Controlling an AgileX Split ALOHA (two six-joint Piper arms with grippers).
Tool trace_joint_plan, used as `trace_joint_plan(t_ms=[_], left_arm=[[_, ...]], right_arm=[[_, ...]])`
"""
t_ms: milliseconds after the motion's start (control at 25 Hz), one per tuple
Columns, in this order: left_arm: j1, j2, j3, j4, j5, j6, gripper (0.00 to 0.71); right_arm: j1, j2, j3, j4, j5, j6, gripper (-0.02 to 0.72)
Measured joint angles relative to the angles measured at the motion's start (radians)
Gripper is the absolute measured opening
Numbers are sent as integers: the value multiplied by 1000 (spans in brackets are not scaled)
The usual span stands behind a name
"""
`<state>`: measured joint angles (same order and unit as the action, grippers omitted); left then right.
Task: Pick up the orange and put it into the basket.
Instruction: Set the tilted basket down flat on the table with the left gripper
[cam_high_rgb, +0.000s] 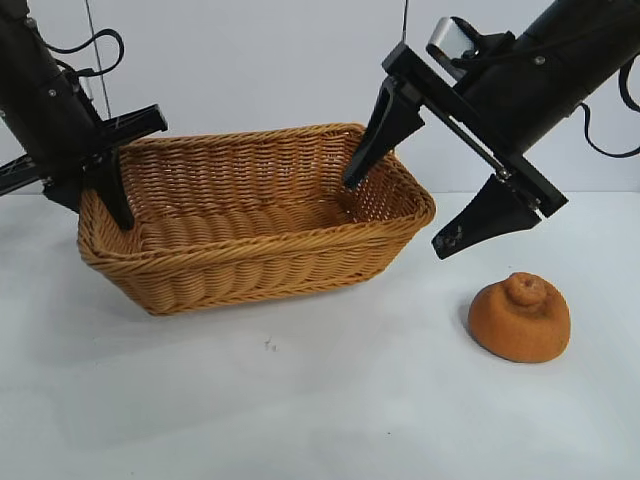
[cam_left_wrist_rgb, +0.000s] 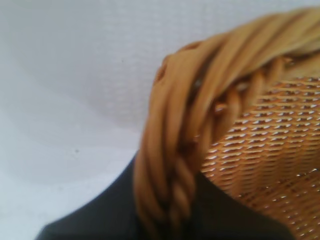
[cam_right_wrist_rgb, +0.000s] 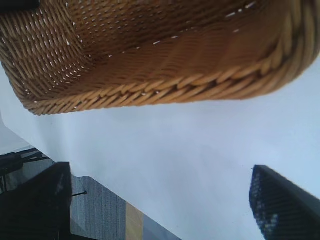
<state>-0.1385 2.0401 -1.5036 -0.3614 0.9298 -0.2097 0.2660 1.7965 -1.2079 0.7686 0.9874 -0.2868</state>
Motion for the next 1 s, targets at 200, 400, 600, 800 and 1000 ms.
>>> trace_joint_plan(t_ms=[200,400,600,800,1000], left_arm=[[-33,21,-7,10,40,24,86],[-35,62,-44,0,109,68,86],[-35,63,-92,1,125,84,86],[-35,73,-92,2,134,86,86],[-35,134,-92,-2,137,108,86]], right_arm=[[0,0,-1,0,7,0,661],[0,0,-1,0,24,-1,661],[0,0,-1,0,25,-1,661],[0,0,-1,0,25,-1,661],[0,0,-1,0,25,-2,661]])
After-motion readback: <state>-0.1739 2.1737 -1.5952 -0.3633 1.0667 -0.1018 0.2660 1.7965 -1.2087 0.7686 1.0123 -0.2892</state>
